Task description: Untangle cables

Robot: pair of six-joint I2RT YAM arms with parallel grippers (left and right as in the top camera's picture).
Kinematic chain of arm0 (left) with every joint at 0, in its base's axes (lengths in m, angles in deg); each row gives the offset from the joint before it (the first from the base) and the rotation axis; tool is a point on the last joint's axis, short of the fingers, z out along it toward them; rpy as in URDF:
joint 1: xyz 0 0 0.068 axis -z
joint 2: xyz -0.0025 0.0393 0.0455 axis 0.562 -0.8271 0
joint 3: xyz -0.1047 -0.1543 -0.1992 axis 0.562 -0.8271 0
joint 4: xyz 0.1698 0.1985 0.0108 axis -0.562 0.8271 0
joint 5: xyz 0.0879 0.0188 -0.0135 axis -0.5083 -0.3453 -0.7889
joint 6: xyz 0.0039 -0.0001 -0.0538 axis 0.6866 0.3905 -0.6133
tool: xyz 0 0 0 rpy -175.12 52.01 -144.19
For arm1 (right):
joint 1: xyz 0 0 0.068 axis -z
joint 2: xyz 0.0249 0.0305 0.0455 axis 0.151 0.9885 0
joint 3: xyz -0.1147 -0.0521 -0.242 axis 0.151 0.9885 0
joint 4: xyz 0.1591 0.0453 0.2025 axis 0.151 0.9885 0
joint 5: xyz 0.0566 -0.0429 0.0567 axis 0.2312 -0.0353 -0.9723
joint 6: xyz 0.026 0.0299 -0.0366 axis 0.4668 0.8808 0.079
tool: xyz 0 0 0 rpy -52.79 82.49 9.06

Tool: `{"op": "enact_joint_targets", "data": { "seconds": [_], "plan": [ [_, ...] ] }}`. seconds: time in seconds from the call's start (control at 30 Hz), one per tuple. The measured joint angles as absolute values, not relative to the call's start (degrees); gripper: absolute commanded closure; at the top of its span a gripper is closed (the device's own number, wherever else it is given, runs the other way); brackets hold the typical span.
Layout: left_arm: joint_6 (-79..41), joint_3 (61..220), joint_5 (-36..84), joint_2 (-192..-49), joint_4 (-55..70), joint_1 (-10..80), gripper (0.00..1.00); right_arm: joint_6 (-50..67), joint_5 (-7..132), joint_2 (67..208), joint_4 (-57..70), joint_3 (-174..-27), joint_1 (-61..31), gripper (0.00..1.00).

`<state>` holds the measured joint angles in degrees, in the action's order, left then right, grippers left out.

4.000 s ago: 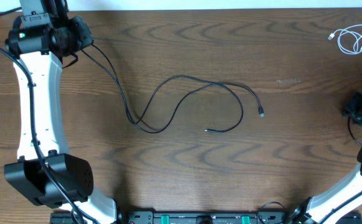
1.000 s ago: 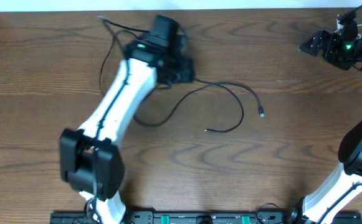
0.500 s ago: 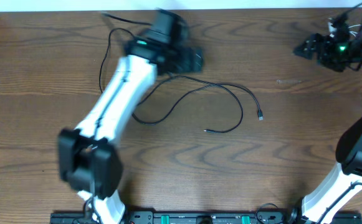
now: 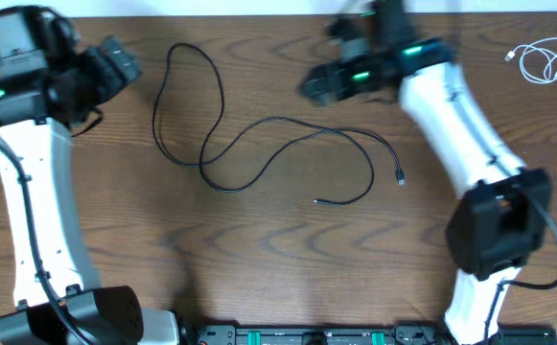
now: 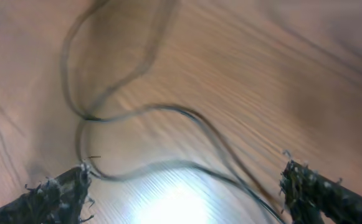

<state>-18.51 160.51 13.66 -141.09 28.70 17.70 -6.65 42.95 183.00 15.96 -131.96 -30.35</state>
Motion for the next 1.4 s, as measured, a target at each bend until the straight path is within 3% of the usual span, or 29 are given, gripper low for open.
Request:
{"op": "enact_joint_targets", "data": {
  "seconds": [0.2, 0.43, 0.9, 1.1, 1.33, 1.4],
  "plan": [
    [-18.5, 160.5, 13.2, -141.1, 29.2, 12.8, 0.02, -5.9, 51.4, 188.0, 6.5, -132.1, -46.4, 0.05],
    [-18.4, 160.5, 11.5, -141.1, 29.6, 9.6, 0.02, -7.2, 58.4, 196.4, -0.5, -132.1, -55.7, 0.10],
    [-18.0, 160.5, 11.3, -141.1, 30.2, 9.1, 0.02, -8.6, 62.8, 203.4, -11.1, -132.1, -59.3, 0.29],
    [-18.0, 160.5, 11.3, -141.1, 30.2, 9.1, 0.02, -8.2, 63.1, 205.2, -11.7, -132.1, -59.7, 0.47],
    [-18.0, 160.5, 11.2, -141.1, 30.3, 9.1, 0.02, -3.9, 63.3, 206.7, -13.5, -132.1, -59.8, 0.54],
    [-18.0, 160.5, 11.2, -141.1, 30.3, 9.1, 0.02, -2.6, 63.4, 206.7, -13.4, -132.1, -59.8, 0.65]
  ]
}}
